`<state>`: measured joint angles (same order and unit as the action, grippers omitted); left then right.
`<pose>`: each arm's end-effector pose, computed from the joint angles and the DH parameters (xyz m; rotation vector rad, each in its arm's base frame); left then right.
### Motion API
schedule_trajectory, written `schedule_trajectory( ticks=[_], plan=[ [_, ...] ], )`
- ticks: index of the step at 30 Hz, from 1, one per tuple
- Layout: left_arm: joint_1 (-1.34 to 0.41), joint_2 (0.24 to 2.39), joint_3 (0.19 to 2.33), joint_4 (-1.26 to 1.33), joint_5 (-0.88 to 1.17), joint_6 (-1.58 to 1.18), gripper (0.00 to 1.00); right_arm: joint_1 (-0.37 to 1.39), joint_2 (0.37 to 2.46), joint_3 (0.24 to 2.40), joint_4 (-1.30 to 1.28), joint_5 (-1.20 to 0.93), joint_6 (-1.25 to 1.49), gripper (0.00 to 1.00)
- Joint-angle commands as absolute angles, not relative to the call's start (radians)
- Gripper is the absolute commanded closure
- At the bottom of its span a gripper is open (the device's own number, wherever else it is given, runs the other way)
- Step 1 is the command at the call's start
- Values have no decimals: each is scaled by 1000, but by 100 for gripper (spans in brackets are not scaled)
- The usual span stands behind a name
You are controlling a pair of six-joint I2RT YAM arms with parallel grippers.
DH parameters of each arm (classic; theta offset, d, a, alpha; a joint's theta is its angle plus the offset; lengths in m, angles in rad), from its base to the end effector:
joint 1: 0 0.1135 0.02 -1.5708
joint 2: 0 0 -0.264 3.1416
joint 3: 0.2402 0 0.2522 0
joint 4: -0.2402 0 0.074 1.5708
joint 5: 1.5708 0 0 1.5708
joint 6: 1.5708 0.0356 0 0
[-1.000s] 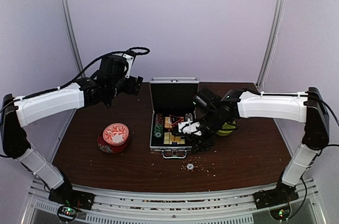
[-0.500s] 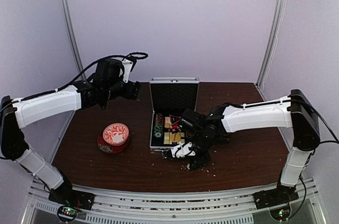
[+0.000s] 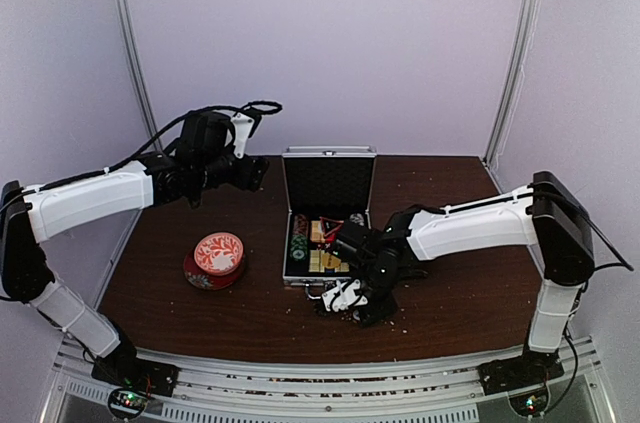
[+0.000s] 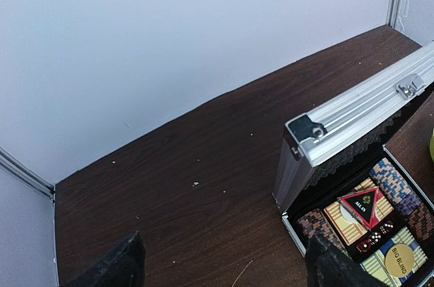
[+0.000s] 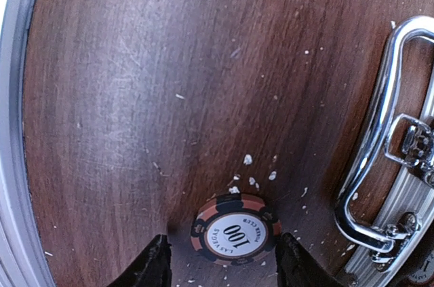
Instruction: Pack up texas hold em set
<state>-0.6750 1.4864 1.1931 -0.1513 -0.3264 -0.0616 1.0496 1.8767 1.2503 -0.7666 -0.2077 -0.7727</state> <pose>0.2779 -0.2078 0.3168 0.4021 1.9523 -0.1460 0.1691 0.3092 0.1631 -2.3679 1.8014 0.3437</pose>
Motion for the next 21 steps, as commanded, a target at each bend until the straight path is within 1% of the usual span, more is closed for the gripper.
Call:
schedule_trajectory(
  ticks=[1,8,16,21],
  plan=[
    [-675,1480,1216,-142,-281,-47,17,1056,1901,1261,-758,-179,-771,47],
    [-676,1477,1216,-144,-268,-41,17,1056,1930,1283,-760,-187,-762,47],
    [-675,1476,1215,-144,-259,-37,17,1057,1949,1295,-773,-218,-762,49],
    [-676,1478,1213,-144,-255,-37,17,1057,1960,1295,-782,-219,-762,57]
  ],
)
